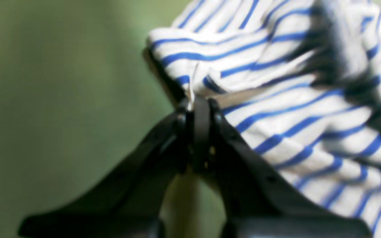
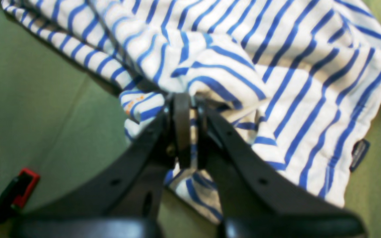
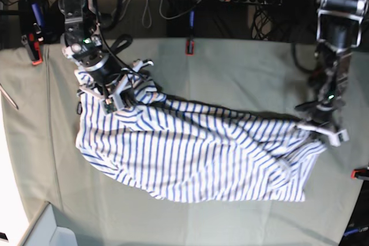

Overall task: Layout the t-shirt on the table in an organized manner, then fold the t-shirt properly
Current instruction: 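Pull the grasped shirt edge away from the right gripper with the left gripper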

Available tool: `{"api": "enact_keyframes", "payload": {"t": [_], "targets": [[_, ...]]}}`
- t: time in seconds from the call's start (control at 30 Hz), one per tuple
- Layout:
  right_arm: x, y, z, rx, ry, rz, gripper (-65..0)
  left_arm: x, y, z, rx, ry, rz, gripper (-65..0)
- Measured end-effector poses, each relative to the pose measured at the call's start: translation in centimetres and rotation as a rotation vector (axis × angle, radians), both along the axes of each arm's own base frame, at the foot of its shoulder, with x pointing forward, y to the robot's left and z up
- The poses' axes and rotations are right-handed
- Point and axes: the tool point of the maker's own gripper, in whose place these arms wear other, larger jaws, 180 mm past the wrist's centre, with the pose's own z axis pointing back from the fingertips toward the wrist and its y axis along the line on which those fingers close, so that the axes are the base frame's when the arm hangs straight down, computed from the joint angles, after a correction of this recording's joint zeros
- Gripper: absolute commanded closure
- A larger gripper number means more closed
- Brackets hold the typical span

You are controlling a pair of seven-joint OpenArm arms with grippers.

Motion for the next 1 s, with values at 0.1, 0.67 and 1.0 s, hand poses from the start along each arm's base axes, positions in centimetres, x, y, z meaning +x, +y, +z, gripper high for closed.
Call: {"api": "enact_keyframes", "payload": {"t": [0.1,0.67,1.0], "targets": [[0.0,0.2,0.1,0.003,-0.003,0.003,0.0,-1.0,0.3,1.4,-0.011,-0.044,-0.015,0.0],[-0.2,1.0,0.0,0.006,0.0,0.026,0.0,-4.6,2.3,3.9,-0.031,-0.115,0.046,-36.8],[-0.2,1.0,0.0,0.007,0.0,0.026,0.0,2.0,-3.0,5.7,-0.106,-0.195,-0.025,-37.1]]}}
